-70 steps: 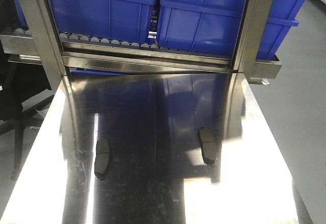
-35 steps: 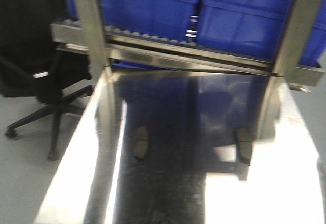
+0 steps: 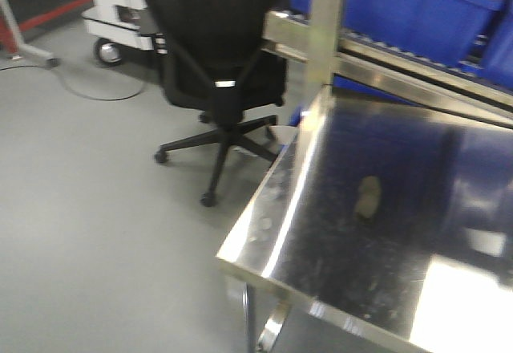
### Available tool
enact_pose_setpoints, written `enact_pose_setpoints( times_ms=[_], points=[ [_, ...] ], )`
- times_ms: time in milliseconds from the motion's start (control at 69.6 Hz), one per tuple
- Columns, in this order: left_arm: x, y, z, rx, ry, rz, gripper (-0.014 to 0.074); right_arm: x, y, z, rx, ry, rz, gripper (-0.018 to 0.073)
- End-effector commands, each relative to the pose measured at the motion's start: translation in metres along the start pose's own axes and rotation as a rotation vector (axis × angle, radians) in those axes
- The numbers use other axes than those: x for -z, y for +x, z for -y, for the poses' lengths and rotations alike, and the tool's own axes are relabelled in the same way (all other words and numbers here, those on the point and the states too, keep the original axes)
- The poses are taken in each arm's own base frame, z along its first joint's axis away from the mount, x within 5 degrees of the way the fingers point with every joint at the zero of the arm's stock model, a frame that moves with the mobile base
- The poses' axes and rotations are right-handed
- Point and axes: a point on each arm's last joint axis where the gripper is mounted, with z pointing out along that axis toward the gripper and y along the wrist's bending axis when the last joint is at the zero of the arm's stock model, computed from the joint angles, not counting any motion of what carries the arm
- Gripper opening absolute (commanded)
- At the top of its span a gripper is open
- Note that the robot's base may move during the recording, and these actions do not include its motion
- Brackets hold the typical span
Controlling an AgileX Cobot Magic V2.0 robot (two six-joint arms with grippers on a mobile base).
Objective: Move and align brake pads A on conveyor
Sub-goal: 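Drive the base away from the table holding both brake pads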
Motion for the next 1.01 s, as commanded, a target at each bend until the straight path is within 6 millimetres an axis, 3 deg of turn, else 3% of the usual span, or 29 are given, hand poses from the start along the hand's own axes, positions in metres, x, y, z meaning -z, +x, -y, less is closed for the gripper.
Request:
enact_pose_setpoints(
  times_ms=[0, 992],
  points=[
    [0.0026, -0.0179, 0.0019, 0.017, 0.011, 0.124, -0.0006, 0.0039, -0.0169, -0.0002, 0.011, -0.001, 0.115, -0.0006],
    [0.0026, -0.0179, 0.0019, 0.017, 0.011, 0.124, -0.0006, 0.0039, -0.0169, -0.0003, 0.012, -0.002, 0.115, -0.0006]
  ],
)
